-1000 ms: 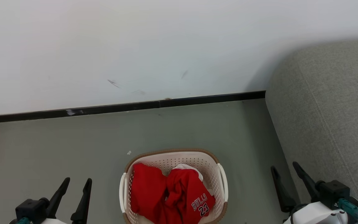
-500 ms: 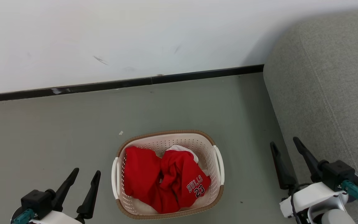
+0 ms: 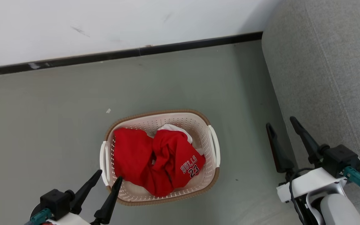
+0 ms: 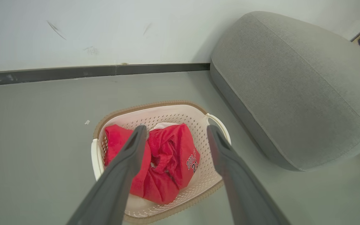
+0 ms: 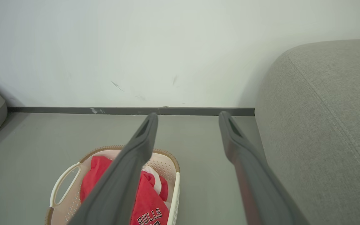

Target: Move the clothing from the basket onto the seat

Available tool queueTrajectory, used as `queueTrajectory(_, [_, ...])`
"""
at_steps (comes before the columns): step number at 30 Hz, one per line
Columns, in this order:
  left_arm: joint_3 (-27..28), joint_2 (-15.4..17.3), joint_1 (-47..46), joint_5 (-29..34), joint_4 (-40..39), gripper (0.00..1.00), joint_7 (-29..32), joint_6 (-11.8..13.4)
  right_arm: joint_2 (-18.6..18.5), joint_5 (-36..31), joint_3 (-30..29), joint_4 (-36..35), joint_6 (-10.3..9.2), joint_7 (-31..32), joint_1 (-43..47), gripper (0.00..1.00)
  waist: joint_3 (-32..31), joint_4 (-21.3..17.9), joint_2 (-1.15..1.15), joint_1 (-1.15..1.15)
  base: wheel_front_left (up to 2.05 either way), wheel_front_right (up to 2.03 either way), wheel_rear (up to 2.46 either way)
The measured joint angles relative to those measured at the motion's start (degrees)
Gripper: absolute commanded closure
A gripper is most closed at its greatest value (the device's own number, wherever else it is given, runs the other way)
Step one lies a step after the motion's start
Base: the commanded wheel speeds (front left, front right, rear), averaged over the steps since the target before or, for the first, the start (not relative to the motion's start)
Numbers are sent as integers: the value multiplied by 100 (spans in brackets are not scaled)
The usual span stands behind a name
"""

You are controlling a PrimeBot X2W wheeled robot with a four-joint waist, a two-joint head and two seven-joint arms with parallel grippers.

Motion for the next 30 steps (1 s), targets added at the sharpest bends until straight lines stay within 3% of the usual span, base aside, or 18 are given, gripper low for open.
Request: queueTrajectory(30, [-871,953,-796,-447,-506,0,-1,0,-3,192,354,-515,0,-9,-588,0,1438,-667,0,0,0,0,0])
